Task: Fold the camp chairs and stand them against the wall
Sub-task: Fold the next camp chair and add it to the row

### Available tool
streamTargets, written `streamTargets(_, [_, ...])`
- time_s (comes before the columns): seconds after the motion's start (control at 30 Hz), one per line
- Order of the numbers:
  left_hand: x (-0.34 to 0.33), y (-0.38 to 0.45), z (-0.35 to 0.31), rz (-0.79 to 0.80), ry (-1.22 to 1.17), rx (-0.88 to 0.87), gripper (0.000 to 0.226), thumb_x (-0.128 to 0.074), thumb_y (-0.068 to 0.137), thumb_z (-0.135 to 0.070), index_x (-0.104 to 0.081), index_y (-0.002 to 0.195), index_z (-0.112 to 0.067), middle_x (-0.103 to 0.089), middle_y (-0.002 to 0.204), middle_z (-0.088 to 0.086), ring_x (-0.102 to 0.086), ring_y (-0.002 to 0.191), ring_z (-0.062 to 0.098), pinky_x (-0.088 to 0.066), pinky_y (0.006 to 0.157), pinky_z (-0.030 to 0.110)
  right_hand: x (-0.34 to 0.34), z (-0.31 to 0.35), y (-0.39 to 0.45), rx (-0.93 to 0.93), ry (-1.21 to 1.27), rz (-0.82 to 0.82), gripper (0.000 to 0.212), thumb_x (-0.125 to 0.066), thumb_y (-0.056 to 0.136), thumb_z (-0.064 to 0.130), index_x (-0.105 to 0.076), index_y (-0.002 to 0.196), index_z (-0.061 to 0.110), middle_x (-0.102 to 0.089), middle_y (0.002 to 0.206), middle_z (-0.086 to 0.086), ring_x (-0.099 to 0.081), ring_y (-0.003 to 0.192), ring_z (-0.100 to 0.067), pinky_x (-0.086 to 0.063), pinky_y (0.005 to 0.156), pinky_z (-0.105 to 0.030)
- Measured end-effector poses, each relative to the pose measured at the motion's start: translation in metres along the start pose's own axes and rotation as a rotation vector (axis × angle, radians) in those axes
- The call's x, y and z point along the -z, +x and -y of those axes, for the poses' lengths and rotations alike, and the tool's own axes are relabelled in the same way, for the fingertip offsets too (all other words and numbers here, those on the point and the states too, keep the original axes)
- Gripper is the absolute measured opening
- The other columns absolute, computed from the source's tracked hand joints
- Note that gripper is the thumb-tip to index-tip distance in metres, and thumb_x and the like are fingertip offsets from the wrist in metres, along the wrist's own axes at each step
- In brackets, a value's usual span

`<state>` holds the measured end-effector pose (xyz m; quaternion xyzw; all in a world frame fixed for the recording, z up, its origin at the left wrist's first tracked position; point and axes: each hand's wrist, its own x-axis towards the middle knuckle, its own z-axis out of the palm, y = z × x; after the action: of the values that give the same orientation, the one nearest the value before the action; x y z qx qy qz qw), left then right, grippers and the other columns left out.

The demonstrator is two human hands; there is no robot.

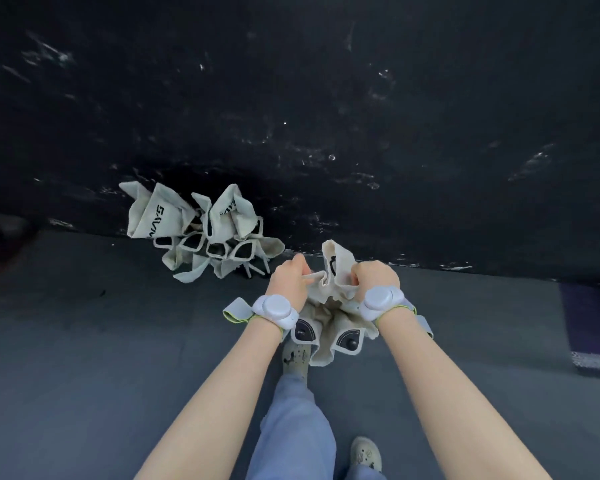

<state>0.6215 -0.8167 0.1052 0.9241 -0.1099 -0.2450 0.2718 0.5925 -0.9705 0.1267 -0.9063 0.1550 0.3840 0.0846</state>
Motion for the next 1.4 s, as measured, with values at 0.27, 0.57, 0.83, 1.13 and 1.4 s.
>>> streamTargets(0.27, [0.021, 0.110, 0.023, -0.014, 0.009, -0.016, 0.008, -0.055, 0.087, -0.002, -0.056, 0.095, 0.002, -0.066, 0.091, 0.021, -0.063, 0.084, 0.036, -0.050, 0.068, 0.041, 0.048, 0.029, 0.099, -0.061, 0.051, -0.063, 0.031, -0.050, 0.083, -0.005, -0.066, 0.106, 0.008, -0.066, 0.111, -0.011, -0.048, 0.079, -0.026, -0.040, 0.066, -0.026])
streamTargets(0.57, [0.032, 0.183, 0.048, -0.118, 0.002, -0.004, 0.016, -0.051, 0.082, 0.009, -0.056, 0.094, -0.001, -0.066, 0.092, 0.018, -0.063, 0.085, 0.032, -0.044, 0.064, 0.032, 0.082, 0.057, 0.170, 0.013, -0.003, -0.111, 0.017, -0.049, 0.084, -0.004, -0.053, 0.078, 0.012, -0.053, 0.085, -0.009, -0.051, 0.077, -0.026, -0.041, 0.065, -0.024])
streamTargets(0.83, [-0.001, 0.212, 0.075, -0.246, -0.075, -0.094, 0.013, -0.051, 0.084, 0.006, -0.054, 0.096, 0.000, -0.061, 0.094, 0.017, -0.056, 0.076, 0.027, -0.048, 0.066, 0.041, 0.044, 0.052, 0.201, -0.048, 0.185, -0.248, 0.037, -0.046, 0.083, -0.007, -0.058, 0.112, 0.012, -0.064, 0.108, -0.010, -0.061, 0.097, -0.030, -0.044, 0.066, -0.029])
streamTargets(1.13, [-0.066, 0.192, 0.132, 0.010, 0.018, 0.155, 0.064, -0.066, 0.086, -0.021, -0.030, 0.139, -0.012, -0.043, 0.135, 0.015, -0.057, 0.110, 0.037, -0.054, 0.077, 0.051, -0.032, 0.039, 0.214, -0.346, 0.957, -0.628, 0.077, -0.069, 0.081, 0.012, -0.026, 0.144, 0.011, -0.040, 0.141, -0.016, -0.038, 0.130, -0.033, -0.038, 0.104, -0.037])
streamTargets(1.4, [-0.109, 0.199, 0.153, 0.200, 0.109, 0.264, 0.076, -0.058, 0.092, -0.018, -0.007, 0.148, -0.019, -0.064, 0.091, 0.010, -0.063, 0.093, 0.035, -0.048, 0.070, 0.039, -0.111, 0.036, 0.233, -0.411, 0.830, -0.037, 0.077, -0.063, 0.088, 0.027, -0.013, 0.146, 0.028, -0.051, 0.132, -0.016, -0.056, 0.115, -0.036, -0.043, 0.077, -0.037])
